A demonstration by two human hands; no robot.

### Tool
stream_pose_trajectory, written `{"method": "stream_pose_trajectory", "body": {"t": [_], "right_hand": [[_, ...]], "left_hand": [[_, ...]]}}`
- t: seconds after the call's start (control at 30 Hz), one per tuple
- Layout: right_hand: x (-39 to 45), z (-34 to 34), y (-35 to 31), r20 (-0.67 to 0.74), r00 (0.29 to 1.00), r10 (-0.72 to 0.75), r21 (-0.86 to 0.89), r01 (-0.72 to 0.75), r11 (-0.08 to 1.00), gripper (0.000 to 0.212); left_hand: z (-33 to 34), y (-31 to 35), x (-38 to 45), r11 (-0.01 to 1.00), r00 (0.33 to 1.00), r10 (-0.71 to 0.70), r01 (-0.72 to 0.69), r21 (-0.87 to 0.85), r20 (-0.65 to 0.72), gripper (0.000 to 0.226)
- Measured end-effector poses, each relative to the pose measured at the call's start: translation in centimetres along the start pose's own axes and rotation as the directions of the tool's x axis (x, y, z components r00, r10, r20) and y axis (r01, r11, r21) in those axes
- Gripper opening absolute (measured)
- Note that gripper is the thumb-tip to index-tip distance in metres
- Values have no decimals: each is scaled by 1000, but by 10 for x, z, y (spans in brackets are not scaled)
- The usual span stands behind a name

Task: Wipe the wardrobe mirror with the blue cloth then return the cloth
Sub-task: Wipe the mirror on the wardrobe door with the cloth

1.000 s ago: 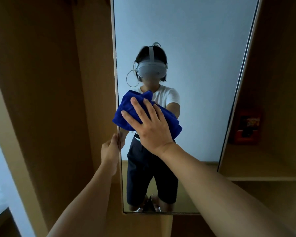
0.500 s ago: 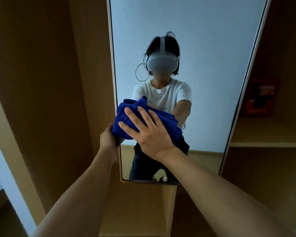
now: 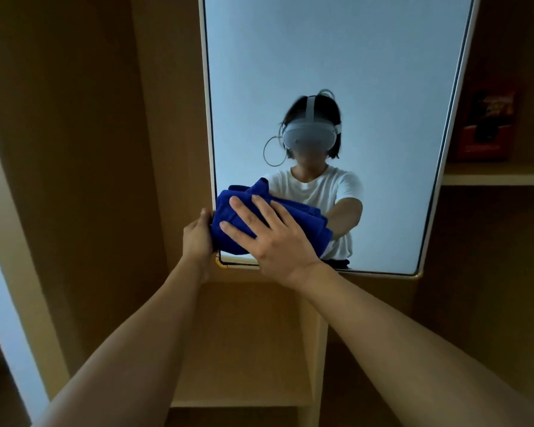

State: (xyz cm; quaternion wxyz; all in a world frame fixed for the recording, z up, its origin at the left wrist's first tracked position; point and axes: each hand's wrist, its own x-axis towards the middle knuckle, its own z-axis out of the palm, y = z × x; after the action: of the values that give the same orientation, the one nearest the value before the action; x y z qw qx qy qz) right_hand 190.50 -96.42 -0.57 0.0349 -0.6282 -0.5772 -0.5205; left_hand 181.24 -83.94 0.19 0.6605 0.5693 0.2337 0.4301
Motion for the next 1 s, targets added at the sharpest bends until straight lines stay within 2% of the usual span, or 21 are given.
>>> {"method": "stream_pose_trajectory", "body": {"t": [0.07,0.23,0.63,0.73,0.8,0.87,1.0], "right_hand": [[-8,6,-8,12,1000,-14,11,14,1000,51],[-31,13,-13,56,997,-52,34,50,998,66],[-71,3,44,36,983,-182,-112,185,976,58],[-66,-3,57,-8,988,-153,-122,151,981,53],[-53,-12,67,-41,995,-91,-118,86,989,52],[-34,-24,82,-91,996,-17,-125,5,992,55],[8,-47,109,-149,984,94,-139,-114,984,67]], "left_hand": [[1,-1,1,1000,1000,18,-18,22,-12,38],[6,-10,2,994,996,84,-81,72,-35,34],[14,-16,4,996,987,93,-91,19,-132,34],[16,-15,-1,994,985,108,-108,3,-133,35],[18,-14,-5,994,984,105,-108,-12,-143,28],[21,-13,-8,994,982,102,-107,-21,-160,21],[24,-12,-6,994,974,87,-98,-45,-207,23]]}}
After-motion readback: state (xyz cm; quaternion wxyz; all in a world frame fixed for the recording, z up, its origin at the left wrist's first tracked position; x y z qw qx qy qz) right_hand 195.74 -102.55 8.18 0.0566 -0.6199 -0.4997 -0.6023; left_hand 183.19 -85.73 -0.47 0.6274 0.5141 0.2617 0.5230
